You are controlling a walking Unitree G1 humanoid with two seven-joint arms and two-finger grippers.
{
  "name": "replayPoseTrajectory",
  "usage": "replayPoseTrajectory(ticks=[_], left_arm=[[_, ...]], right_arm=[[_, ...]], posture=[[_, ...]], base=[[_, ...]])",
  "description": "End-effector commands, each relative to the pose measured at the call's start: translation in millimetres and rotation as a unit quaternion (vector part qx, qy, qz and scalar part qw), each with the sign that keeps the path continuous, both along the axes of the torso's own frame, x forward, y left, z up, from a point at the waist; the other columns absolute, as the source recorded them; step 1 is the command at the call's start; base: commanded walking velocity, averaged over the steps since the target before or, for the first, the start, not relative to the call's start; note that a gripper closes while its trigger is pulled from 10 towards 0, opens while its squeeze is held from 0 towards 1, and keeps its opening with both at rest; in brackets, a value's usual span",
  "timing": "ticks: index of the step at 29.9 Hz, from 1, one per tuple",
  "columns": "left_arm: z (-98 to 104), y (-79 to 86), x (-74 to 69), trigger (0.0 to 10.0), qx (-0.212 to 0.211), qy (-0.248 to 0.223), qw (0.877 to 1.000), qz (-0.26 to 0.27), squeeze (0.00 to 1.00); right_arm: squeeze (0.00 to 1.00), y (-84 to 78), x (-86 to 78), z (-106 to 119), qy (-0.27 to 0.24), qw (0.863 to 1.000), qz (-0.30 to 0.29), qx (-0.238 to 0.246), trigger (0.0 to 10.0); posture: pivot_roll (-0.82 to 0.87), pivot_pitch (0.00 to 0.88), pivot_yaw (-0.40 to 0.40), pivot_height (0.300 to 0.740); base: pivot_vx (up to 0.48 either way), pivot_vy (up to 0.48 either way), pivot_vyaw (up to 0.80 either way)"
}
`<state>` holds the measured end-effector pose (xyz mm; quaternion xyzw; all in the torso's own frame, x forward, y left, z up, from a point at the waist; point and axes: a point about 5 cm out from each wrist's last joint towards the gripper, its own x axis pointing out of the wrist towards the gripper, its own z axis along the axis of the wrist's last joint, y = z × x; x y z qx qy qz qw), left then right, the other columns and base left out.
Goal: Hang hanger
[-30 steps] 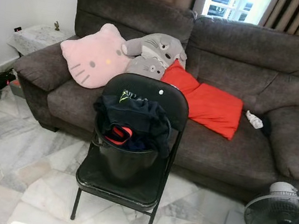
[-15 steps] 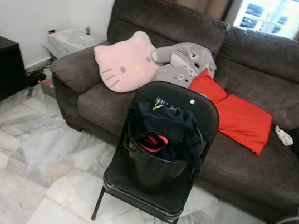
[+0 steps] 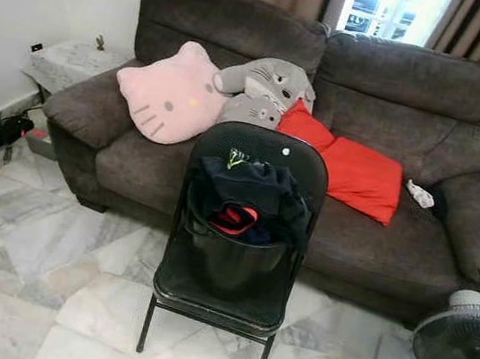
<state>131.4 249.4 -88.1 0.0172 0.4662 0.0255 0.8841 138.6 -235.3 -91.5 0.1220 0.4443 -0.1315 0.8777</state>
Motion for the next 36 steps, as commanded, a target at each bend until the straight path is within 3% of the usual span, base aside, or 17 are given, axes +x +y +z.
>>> replayPoseTrajectory(ticks=[1,9,29,32,36], left_arm=[[-1.4,1.0,-5.3,10.0,-0.001,0.006,1.000,0.000,0.00],[-3.8,-5.9,-7.3,10.0,-0.006,0.006,1.000,-0.001,0.00],[-7.2,-84.8,24.8,10.0,-0.032,-0.013,0.999,-0.041,0.00],[-7.8,-71.1,19.8,10.0,-0.026,-0.010,0.999,-0.036,0.00],[-7.9,-65.4,17.8,10.0,-0.023,-0.008,0.999,-0.034,0.00]], right_arm=[[0.00,-2.0,1.5,1.0,-0.001,1.000,-0.003,-0.003,10.0],[0.00,-1.0,3.2,1.3,-0.004,1.000,-0.005,-0.002,10.0],[0.00,-2.0,3.1,1.7,-0.006,1.000,-0.006,-0.001,10.0],[0.00,-1.8,3.2,1.6,-0.006,1.000,-0.006,-0.001,10.0],[0.00,-1.4,3.5,1.6,-0.006,1.000,-0.004,-0.001,10.0]], posture=[[0.00,0.000,-0.038,0.740],[0.02,0.000,-0.036,0.740],[0.02,0.000,-0.041,0.740],[0.02,0.000,-0.041,0.740],[0.02,0.000,-0.040,0.740]], base=[[0.000,0.000,0.00],[0.000,0.000,0.00],[0.000,0.000,0.00],[0.000,0.000,0.00],[0.186,0.000,0.00]])
